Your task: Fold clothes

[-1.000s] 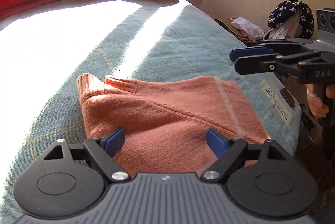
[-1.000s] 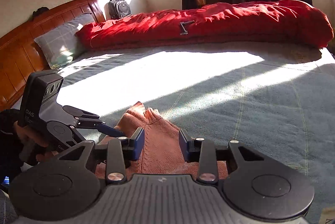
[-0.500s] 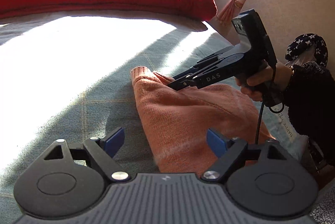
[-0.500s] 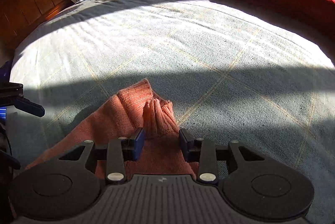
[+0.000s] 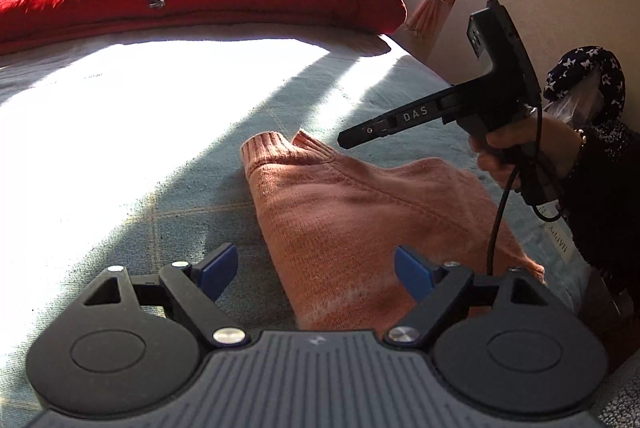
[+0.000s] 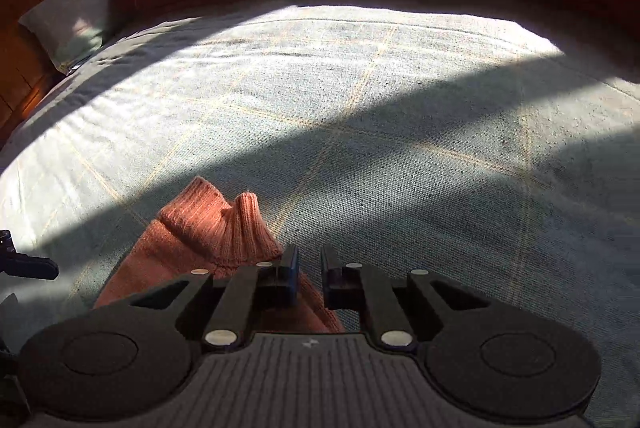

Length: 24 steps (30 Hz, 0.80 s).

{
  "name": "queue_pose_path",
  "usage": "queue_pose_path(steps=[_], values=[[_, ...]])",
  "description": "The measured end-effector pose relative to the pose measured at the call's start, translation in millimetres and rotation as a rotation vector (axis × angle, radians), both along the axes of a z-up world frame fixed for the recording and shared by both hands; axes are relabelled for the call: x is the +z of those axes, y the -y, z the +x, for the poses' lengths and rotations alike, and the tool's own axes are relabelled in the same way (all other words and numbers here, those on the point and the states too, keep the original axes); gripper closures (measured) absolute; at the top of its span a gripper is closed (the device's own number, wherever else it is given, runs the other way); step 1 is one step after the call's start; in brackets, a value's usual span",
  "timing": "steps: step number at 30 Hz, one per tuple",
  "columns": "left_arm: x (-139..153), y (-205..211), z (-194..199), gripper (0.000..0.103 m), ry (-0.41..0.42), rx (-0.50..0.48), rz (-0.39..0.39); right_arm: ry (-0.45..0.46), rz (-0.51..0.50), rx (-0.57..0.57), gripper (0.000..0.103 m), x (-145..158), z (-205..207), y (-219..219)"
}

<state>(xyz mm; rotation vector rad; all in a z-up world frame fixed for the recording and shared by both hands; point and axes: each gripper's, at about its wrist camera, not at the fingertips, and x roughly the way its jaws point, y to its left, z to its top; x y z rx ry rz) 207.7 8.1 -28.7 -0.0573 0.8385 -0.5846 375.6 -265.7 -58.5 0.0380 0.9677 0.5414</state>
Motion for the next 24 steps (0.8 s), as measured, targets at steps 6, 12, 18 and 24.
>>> queue_pose_path(steps=[6,12,18,24], values=[[-6,-4,-2,0.017,-0.011,0.037,0.01,-0.007,0.079,0.151,0.087,22,-5,-39],[-5,-16,-11,0.017,-0.012,0.055,0.011,-0.027,-0.043,0.154,0.087,-13,21,-83],[-3,-31,-12,0.017,-0.004,0.048,0.0,-0.011,0.022,0.071,0.077,22,11,-48],[-8,-32,-2,0.017,-0.019,-0.008,-0.018,-0.093,0.031,-0.024,0.071,25,-30,-5]])
